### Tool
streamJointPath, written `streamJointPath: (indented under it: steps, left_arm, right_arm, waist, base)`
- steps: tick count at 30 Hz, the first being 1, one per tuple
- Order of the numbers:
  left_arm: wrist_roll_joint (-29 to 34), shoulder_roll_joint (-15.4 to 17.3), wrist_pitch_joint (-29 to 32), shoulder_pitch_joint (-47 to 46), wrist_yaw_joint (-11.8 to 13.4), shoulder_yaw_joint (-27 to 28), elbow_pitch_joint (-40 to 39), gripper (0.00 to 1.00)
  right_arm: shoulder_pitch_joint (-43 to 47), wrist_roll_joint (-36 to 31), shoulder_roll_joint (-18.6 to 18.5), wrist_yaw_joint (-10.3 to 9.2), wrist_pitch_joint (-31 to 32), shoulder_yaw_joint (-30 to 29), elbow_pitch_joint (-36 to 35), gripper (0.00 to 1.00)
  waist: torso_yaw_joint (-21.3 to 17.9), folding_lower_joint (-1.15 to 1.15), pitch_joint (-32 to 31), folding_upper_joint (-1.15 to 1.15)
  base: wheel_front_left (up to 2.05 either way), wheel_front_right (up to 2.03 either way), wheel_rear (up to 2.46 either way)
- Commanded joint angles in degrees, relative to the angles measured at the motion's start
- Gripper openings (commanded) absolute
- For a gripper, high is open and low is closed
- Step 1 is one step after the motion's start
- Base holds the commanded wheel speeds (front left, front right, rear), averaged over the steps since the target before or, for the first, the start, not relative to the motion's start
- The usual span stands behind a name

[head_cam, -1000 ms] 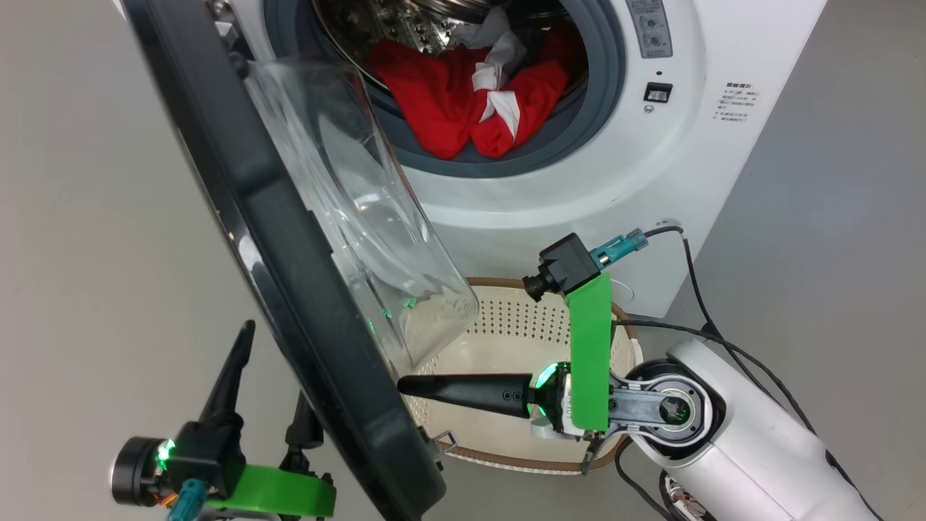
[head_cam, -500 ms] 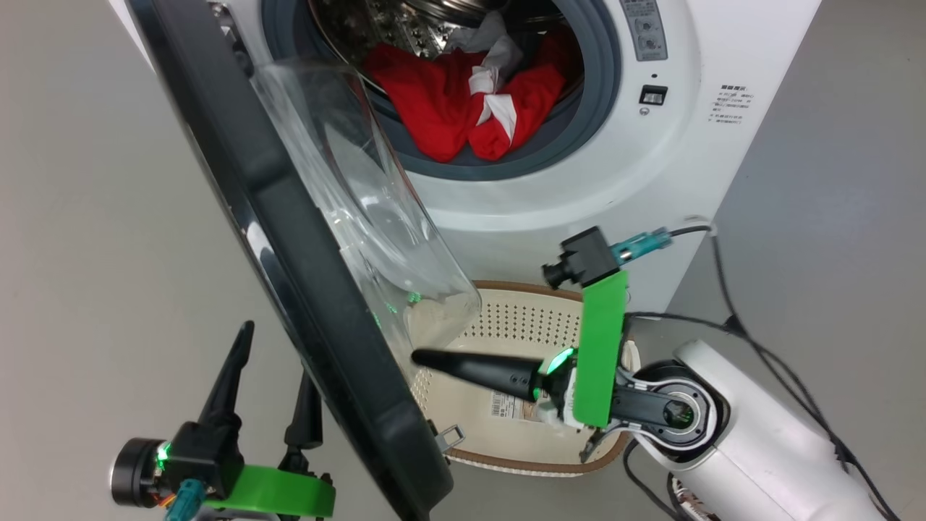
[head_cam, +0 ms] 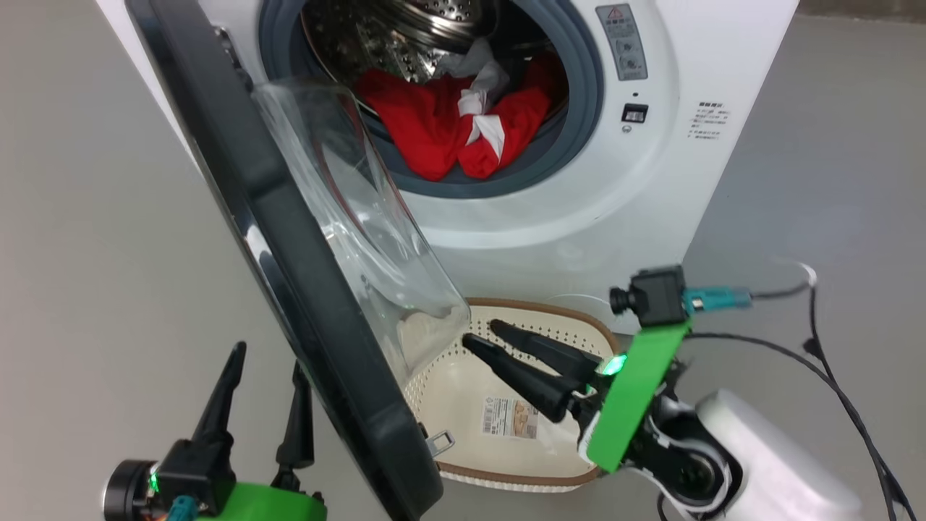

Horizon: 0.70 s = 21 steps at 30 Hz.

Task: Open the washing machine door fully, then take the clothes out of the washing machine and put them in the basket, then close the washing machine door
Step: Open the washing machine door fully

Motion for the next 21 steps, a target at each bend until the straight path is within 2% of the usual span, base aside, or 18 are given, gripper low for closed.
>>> streamJointPath:
  steps: [1, 5, 12, 14, 15, 21]
  left_arm:
    - [-0.5, 1.4, 0.0, -0.1, 0.7, 1.8, -1.7, 1.00]
    - [-0.9, 1.5, 0.1, 0.7, 0.7, 1.9, -2.1, 1.00]
    - [-1.3, 1.9, 0.8, 2.6, 1.0, 1.4, -2.7, 1.00]
    - [-1.3, 2.0, 1.1, 3.1, 1.1, 1.3, -2.9, 1.00]
    - [-1.3, 2.3, 1.3, 3.7, 1.2, 1.3, -3.1, 1.00]
    - [-1.4, 2.8, 1.9, 5.1, 1.8, 1.2, -3.8, 1.00]
  right_arm:
    - [2.3, -4.1, 0.4, 0.10, -3.3, -0.6, -1.5, 1.00]
    - [4.6, -9.2, 0.8, 0.10, -6.9, -1.4, -1.8, 1.00]
    - [9.8, -24.6, 2.3, 0.10, -16.4, -5.9, 0.5, 1.00]
    - [11.5, -29.2, 3.3, 0.10, -18.3, -7.2, 0.7, 1.00]
    - [13.3, -34.0, 4.3, 0.10, -19.5, -8.6, 0.9, 1.00]
    - [19.7, -45.5, 8.2, 0.10, -22.3, -14.3, -0.5, 1.00]
  waist:
    - [-0.3, 0.00, -1.0, 0.00]
    - [-0.7, 0.00, -1.7, 0.00]
    - [-0.9, 0.00, -3.8, 0.00]
    - [-0.9, 0.00, -4.4, 0.00]
    - [-0.9, 0.00, -5.1, 0.00]
    - [-0.1, 0.00, -6.7, 0.00]
  base:
    - [0.00, 0.00, 0.00]
    - [0.00, 0.00, 0.00]
    - [0.00, 0.00, 0.00]
    - [0.00, 0.00, 0.00]
    - [0.00, 0.00, 0.00]
    - [0.00, 0.00, 0.00]
